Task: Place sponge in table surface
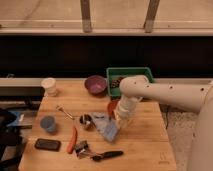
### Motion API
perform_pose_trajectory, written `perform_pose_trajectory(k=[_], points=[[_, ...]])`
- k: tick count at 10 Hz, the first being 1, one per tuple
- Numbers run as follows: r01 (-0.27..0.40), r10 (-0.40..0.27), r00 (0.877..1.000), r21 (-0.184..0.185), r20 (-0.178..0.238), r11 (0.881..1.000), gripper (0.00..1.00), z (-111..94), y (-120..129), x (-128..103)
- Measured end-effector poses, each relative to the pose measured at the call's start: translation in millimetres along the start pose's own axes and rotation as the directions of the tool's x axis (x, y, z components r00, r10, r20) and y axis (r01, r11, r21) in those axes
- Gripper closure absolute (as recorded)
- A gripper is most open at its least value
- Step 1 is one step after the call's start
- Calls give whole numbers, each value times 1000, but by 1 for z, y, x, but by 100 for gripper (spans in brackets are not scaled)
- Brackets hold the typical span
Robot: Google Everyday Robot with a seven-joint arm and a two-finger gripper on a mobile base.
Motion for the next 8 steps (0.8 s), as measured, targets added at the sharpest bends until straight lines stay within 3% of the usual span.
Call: perform_pose_trajectory(k=[3, 4, 8], points=[[-6, 5, 999, -27, -49, 1000, 99, 21, -1, 0], [-8, 5, 998, -35, -61, 999, 93, 26, -1, 0], [-5, 1, 997, -57, -78, 998, 53, 33, -3, 4]])
